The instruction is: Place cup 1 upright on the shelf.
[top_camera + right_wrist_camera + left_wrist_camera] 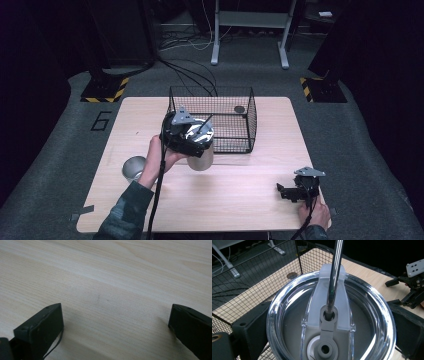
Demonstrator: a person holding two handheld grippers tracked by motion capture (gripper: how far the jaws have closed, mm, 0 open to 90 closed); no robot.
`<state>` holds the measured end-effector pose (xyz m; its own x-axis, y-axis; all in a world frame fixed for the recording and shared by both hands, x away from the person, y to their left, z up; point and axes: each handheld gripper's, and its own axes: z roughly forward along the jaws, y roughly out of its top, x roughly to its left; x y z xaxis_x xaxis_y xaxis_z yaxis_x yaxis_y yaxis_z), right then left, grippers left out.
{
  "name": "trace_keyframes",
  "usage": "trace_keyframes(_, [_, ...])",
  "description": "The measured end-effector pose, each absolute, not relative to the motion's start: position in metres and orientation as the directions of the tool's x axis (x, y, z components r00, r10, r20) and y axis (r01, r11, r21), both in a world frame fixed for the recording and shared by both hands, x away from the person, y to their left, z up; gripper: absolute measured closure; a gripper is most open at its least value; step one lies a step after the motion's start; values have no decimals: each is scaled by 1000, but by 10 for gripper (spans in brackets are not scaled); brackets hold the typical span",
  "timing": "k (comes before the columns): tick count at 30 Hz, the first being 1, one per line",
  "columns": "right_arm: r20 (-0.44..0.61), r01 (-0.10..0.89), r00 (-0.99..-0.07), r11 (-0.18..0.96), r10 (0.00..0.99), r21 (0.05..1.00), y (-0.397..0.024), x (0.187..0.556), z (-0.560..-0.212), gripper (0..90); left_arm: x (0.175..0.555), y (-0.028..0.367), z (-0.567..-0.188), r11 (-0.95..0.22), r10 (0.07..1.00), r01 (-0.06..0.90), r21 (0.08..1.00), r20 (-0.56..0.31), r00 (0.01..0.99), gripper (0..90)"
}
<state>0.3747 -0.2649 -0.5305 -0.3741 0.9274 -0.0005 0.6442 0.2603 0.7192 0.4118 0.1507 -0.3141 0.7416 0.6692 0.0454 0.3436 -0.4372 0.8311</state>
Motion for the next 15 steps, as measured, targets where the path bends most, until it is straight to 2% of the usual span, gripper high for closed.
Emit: trace_keyframes(15, [0,645,-374,260,927,719,-265,375,-530,0,427,139,-294,-464,654,325,824,71,753,44])
